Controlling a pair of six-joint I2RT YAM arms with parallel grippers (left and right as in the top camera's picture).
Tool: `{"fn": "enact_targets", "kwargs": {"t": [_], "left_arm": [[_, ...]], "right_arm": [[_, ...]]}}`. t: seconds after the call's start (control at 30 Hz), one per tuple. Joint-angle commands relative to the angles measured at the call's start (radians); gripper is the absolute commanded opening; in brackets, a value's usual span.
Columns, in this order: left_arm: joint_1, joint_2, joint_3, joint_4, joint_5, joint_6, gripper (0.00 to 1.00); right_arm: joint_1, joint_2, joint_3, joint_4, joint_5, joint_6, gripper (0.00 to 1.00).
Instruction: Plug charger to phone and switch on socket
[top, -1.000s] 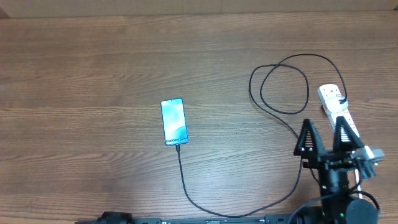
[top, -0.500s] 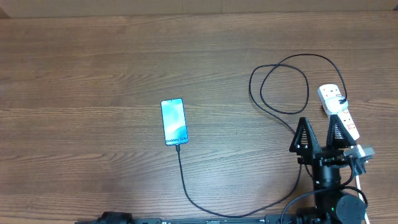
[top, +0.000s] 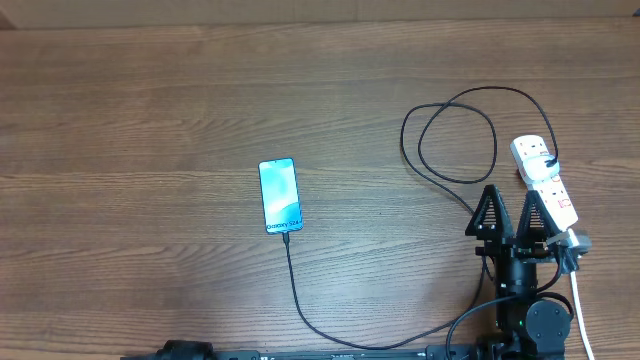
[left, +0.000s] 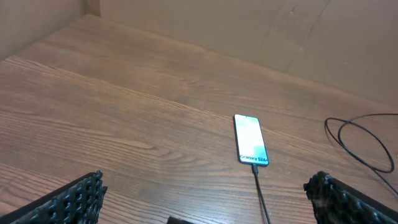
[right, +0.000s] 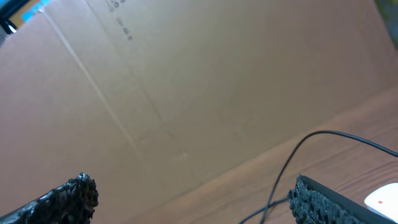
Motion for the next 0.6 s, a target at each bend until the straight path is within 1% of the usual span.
{"fn": "enact_targets", "kwargs": {"t": [0.0, 0.23, 0.33, 0.57], "left_arm": [[0.009, -0.002, 0.004, 0.002, 0.0, -0.014, 1.0], [0.009, -0.002, 0.004, 0.002, 0.0, -0.014, 1.0], [0.009, -0.003, 0.004, 0.002, 0.0, -0.014, 0.99], [0.009, -0.003, 0.004, 0.002, 0.0, -0.014, 1.0]], "right_arm": [[-0.003, -0.012, -0.011, -0.021, 0.027, -0.048, 1.0], [-0.003, -0.012, -0.011, -0.23, 0.042, -0.048, 1.0], [-0.003, -0.012, -0.011, -0.235, 0.04, -0.093, 1.0], [-0.003, -0.012, -0.011, -0.235, 0.017, -0.093, 1.0]]}}
